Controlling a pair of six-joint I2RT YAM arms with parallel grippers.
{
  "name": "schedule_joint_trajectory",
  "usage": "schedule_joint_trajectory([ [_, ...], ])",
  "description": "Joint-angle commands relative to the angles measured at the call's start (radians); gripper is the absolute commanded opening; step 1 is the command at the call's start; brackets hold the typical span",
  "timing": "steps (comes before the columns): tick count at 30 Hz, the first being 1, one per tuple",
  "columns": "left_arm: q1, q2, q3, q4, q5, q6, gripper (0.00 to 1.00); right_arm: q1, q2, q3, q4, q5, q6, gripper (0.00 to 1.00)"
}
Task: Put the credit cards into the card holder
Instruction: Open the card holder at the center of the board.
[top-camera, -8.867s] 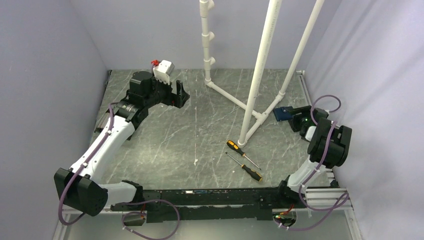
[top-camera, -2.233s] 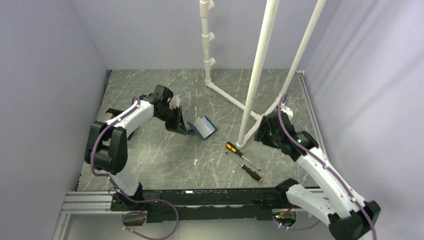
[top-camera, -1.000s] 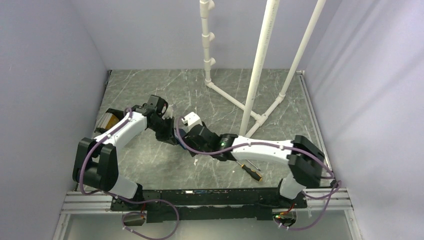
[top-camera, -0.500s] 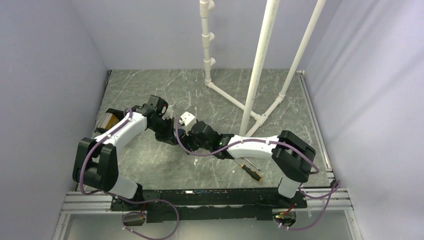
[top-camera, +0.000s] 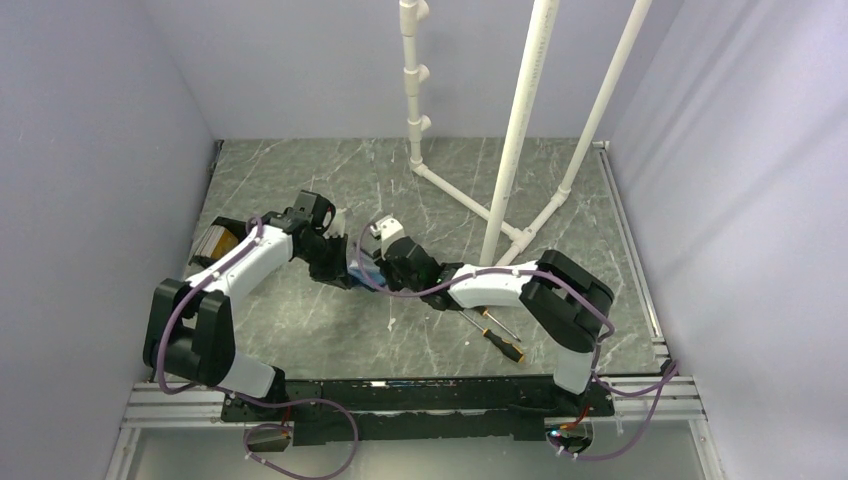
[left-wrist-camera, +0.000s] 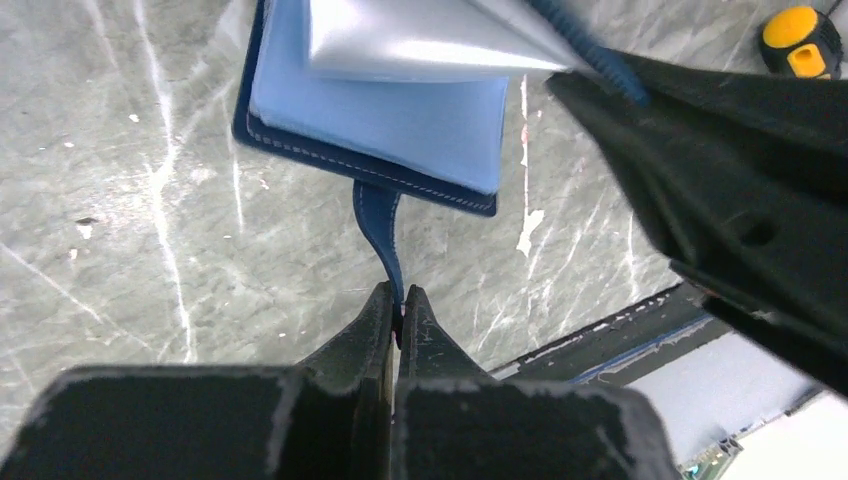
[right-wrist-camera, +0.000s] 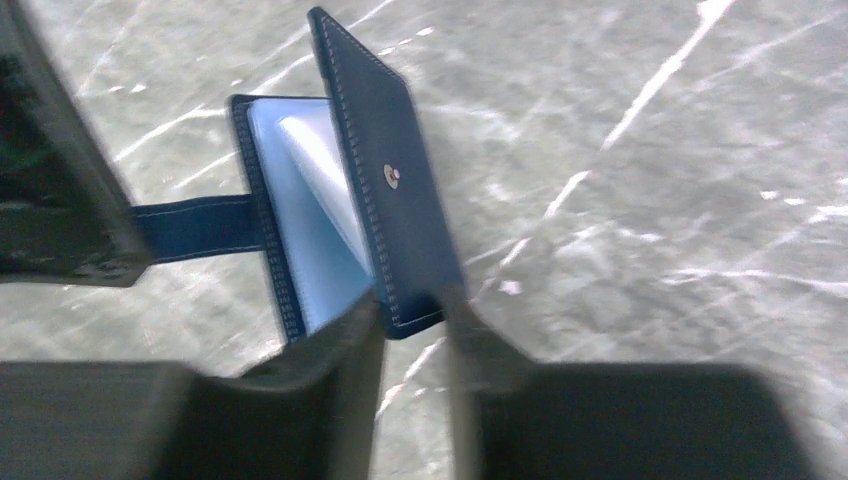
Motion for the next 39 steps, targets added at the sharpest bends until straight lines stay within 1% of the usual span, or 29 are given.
schedule_joint_trajectory([
  [1,0.004,-0.023,0.0,-0.007,-0.095,0.015,0.0,-0.037,-0.045,0.008,-0.003,0.034,0.085,0.02],
  [2,0.004,-0.011,0.002,-0.015,-0.127,0.009,0.0,-0.043,-0.045,0.008,-0.022,0.024,0.123,0.0],
  [4,0.004,0.02,0.009,-0.037,-0.191,-0.004,0.0,-0.047,-0.047,-0.01,-0.025,0.006,0.164,0.0],
  [8,0.004,0.102,0.03,-0.084,-0.336,-0.052,0.0,-0.049,-0.057,-0.014,-0.117,0.055,0.286,0.0],
  [11,0.004,0.178,0.061,-0.127,-0.404,-0.084,0.0,-0.05,-0.076,-0.043,-0.114,0.059,0.336,0.0],
  [12,0.004,0.197,0.069,-0.136,-0.41,-0.09,0.03,-0.05,-0.075,-0.056,-0.101,0.054,0.34,0.0],
  [15,0.004,0.181,0.085,-0.148,-0.366,-0.109,0.27,-0.053,-0.062,-0.078,-0.082,0.019,0.362,0.0],
  [18,0.004,0.06,0.077,-0.129,-0.28,-0.134,0.52,-0.052,-0.064,-0.091,-0.052,0.009,0.372,0.0],
  [19,0.004,0.015,0.075,-0.12,-0.241,-0.146,0.6,-0.052,-0.064,-0.097,-0.037,0.011,0.371,0.0],
  [20,0.005,-0.022,0.072,-0.11,-0.202,-0.158,0.65,-0.052,-0.064,-0.101,-0.022,0.009,0.369,0.0],
  [22,0.005,-0.096,0.068,-0.087,-0.14,-0.207,0.72,-0.052,-0.061,-0.097,-0.016,-0.001,0.364,0.0],
  [26,0.005,-0.215,0.024,0.045,-0.022,-0.319,0.79,-0.049,-0.097,-0.123,0.007,0.02,0.353,0.0],
  [27,0.005,-0.228,0.011,0.093,-0.003,-0.344,0.8,-0.049,-0.102,-0.127,0.006,0.032,0.348,0.0],
  [28,0.005,-0.23,0.002,0.132,0.005,-0.36,0.85,-0.049,-0.105,-0.131,0.005,0.039,0.347,0.0],
  [29,0.004,-0.219,0.003,0.154,-0.002,-0.369,0.87,-0.049,-0.106,-0.137,0.012,0.043,0.348,0.0],
  [31,0.005,-0.171,0.017,0.153,-0.035,-0.373,0.88,-0.049,-0.113,-0.146,0.018,0.049,0.352,0.0],
  [33,0.005,-0.117,0.012,0.187,-0.019,-0.379,0.87,-0.049,-0.12,-0.151,0.022,0.053,0.357,0.0],
  [36,0.004,-0.06,-0.041,0.317,0.042,-0.406,0.82,-0.049,-0.13,-0.154,0.009,0.088,0.371,0.0],
  [39,0.004,-0.003,-0.086,0.358,0.029,-0.415,0.75,-0.05,-0.142,-0.149,-0.044,0.169,0.414,0.0],
])
